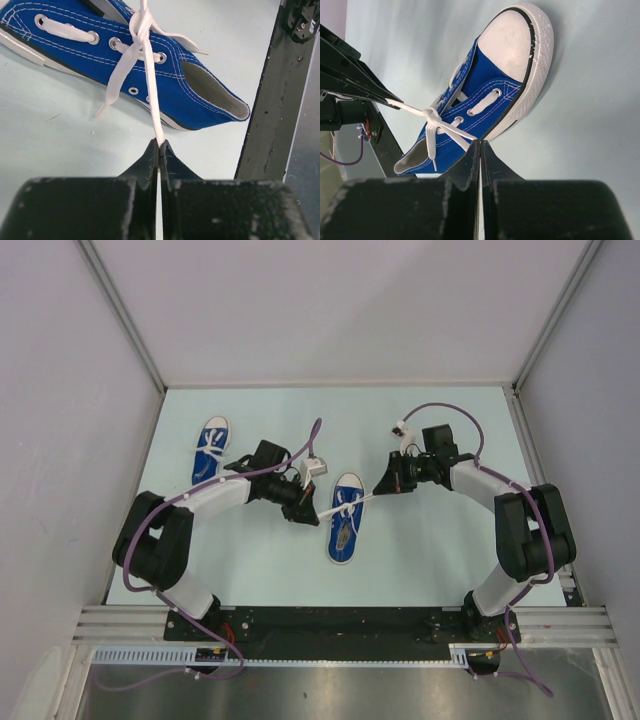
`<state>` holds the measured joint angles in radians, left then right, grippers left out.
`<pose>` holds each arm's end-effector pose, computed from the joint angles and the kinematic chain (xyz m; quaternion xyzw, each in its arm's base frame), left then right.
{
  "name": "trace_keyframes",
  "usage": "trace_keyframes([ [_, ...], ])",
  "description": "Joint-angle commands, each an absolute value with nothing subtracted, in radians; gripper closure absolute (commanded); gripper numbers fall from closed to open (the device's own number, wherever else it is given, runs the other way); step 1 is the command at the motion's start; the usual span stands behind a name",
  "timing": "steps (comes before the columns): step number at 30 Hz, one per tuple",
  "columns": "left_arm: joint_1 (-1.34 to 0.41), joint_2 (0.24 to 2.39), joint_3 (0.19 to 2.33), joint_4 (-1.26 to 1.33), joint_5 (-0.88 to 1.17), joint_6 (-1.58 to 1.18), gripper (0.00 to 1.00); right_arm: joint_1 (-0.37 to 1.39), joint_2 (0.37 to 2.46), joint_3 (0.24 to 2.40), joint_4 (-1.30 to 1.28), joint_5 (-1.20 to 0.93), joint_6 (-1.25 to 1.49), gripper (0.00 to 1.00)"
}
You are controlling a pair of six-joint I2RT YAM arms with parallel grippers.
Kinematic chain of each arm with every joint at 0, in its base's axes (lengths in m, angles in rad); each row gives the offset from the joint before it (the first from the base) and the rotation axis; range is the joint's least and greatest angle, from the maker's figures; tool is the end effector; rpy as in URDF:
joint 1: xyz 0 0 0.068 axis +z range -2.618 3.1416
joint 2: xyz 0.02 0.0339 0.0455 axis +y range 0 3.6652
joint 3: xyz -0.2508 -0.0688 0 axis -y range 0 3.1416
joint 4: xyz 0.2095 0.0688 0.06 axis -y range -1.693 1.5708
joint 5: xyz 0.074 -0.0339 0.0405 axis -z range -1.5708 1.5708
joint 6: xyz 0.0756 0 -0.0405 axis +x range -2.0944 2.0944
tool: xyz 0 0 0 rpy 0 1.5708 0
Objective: Tie the shoes
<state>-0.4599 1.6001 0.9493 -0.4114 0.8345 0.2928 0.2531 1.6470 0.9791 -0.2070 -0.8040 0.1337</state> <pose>0.2360 -0.1794 0.1760 0.4200 0.7854 -0.4100 0.1964 0.2979 0.1333 0.1839 -0.1848 0.8556 0.4213 0.2372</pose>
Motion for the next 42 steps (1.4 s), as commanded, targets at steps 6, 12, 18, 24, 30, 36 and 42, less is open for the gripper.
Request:
trace_keyframes([
  [6, -0.445, 1.577, 0.939, -0.446, 0.822, 0.354, 1.00, 0.235, 1.635, 0.980, -0.224, -0.744, 0.060, 1.00],
  [12, -0.445, 1.594, 0.928, -0.434, 0.813, 0.360, 1.00, 0.215, 1.641, 0.980, -0.248, -0.730, 0.032, 1.00],
  [18, -0.445, 1.617, 0.927, -0.426, 0.802, 0.367, 1.00, 0.213, 1.644, 0.966, -0.252, -0.732, 0.023, 1.00],
  [24, -0.445, 1.632, 0.919, -0.417, 0.782, 0.373, 1.00, 0.218, 1.641, 0.950, -0.250, -0.741, 0.028, 1.00],
  [30, -0.448, 1.658, 0.949, -0.400, 0.813, 0.342, 1.00, 0.270, 1.615, 0.948, -0.213, -0.791, 0.074, 1.00],
  [36, -0.445, 1.652, 0.963, -0.379, 0.834, 0.327, 0.77, 0.298, 1.595, 0.948, -0.192, -0.805, 0.107, 1.00],
  [42, -0.402, 1.470, 0.887, -0.250, 0.899, 0.305, 0.50, 0.293, 1.588, 0.948, -0.186, -0.805, 0.107, 1.00],
])
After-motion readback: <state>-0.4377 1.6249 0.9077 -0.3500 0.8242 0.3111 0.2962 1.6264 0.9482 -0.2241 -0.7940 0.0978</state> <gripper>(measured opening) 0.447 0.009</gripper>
